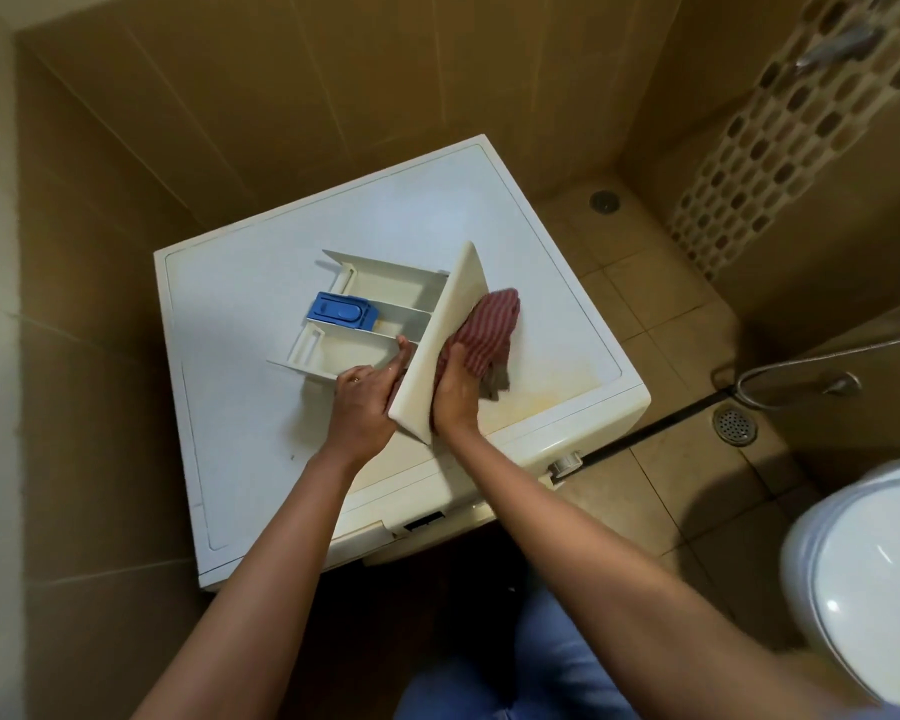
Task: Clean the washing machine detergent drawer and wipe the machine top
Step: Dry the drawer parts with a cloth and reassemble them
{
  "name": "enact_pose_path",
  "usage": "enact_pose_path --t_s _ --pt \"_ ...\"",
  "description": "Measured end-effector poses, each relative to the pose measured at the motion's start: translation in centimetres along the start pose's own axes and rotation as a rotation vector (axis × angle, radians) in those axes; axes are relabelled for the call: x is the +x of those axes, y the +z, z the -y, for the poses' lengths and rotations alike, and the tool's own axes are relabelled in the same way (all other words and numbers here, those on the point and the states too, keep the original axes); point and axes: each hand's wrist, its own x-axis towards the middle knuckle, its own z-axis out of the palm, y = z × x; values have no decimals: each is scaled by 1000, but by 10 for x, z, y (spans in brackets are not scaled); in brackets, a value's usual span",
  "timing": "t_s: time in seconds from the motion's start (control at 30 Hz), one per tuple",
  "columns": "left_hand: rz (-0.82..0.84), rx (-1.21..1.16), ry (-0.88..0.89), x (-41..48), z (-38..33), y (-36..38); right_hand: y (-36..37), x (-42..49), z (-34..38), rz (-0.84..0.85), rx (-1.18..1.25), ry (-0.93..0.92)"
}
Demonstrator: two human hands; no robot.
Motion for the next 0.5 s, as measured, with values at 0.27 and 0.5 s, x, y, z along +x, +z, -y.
enact_pose_path --t_s 0.27,0.5 --pt "-44 -50 22 -7 -3 -2 19 -80 -13 93 -93 -374" --pt "-30 -107 -7 -2 -2 -2 22 2 54 -124 -107 -334"
